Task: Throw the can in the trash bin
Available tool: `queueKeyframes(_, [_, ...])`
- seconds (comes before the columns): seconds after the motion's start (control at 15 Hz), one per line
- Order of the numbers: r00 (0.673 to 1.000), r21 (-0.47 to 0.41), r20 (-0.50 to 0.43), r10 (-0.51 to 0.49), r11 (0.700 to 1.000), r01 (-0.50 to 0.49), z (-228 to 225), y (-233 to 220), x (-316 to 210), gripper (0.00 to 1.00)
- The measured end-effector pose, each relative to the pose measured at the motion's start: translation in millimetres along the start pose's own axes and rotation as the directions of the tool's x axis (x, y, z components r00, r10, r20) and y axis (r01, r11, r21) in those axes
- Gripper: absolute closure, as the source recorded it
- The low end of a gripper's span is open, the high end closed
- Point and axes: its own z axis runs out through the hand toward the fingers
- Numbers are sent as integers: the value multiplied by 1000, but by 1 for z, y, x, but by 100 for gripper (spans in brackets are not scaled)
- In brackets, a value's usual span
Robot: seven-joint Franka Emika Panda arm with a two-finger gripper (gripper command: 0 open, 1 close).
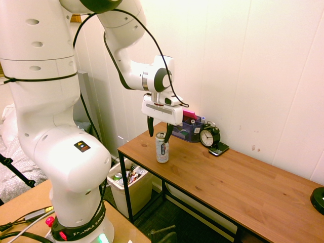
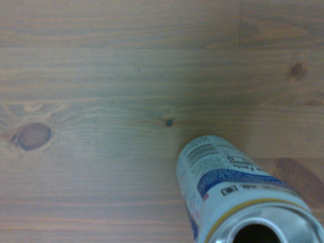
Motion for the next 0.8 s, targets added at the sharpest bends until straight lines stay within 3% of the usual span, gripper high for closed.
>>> queueKeyframes(0.8, [1000, -1, -17, 15, 1000, -15, 3, -5, 9, 100])
